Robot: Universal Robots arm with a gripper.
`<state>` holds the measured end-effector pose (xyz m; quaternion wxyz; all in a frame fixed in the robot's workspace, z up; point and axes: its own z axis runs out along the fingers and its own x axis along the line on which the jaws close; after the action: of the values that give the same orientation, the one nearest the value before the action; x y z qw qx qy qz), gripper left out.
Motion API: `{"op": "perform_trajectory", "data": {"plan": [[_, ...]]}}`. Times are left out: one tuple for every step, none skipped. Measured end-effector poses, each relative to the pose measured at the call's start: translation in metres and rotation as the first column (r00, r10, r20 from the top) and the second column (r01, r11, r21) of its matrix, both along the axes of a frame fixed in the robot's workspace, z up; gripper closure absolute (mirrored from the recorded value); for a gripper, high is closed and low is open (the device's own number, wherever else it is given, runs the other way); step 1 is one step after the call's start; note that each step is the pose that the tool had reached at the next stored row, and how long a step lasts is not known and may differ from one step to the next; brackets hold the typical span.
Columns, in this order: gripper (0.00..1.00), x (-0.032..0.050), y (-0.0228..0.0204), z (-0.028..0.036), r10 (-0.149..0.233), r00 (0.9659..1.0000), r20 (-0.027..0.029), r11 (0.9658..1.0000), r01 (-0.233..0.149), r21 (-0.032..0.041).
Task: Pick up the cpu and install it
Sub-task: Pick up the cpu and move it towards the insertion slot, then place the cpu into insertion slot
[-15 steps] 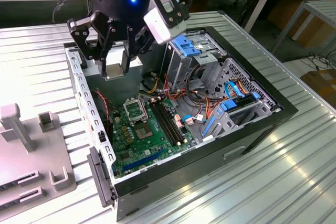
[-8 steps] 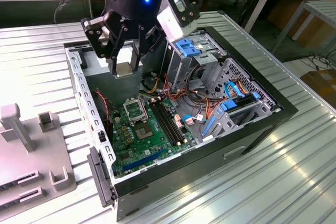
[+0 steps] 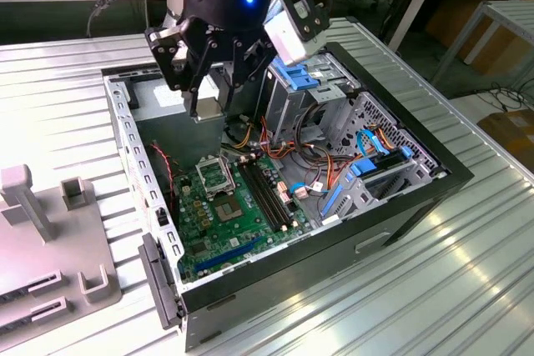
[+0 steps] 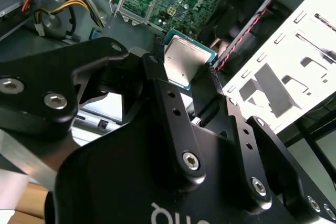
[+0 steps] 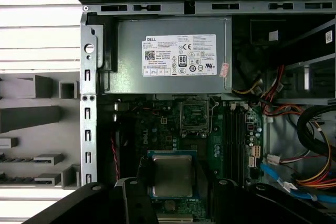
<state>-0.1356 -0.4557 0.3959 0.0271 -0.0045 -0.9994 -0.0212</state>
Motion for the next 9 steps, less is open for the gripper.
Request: {"op": "perform_trajectory", "data": {"plan": [[0.54,0.0017,0.0,-0.0001,0.0,1.0,0.0,1.0,0.0,0.0001],[0.54,0.0039,0.0,-0.0002,0.0,1.0,0.0,1.0,0.0,0.0],[0.54,0.0057,0.0,-0.0002,0.0,1.0,0.0,1.0,0.0,0.0],[0.54,0.0073,0.0,-0.0003,0.0,1.0,0.0,1.0,0.0,0.0],[0.54,0.0088,0.0,-0.0004,0.0,1.0,0.0,1.0,0.0,0.0001],[0.54,0.0114,0.0,-0.0005,0.0,1.0,0.0,1.0,0.0,0.0],[0.54,0.0121,-0.0001,-0.0004,0.0,1.0,-0.0001,1.0,0.0,0.0],[0.54,0.0123,0.0,-0.0004,0.0,1.0,0.0,1.0,0.0,0.0],[0.54,0.013,0.0,-0.0005,0.0,1.0,0.0,1.0,0.0,0.0]]}}
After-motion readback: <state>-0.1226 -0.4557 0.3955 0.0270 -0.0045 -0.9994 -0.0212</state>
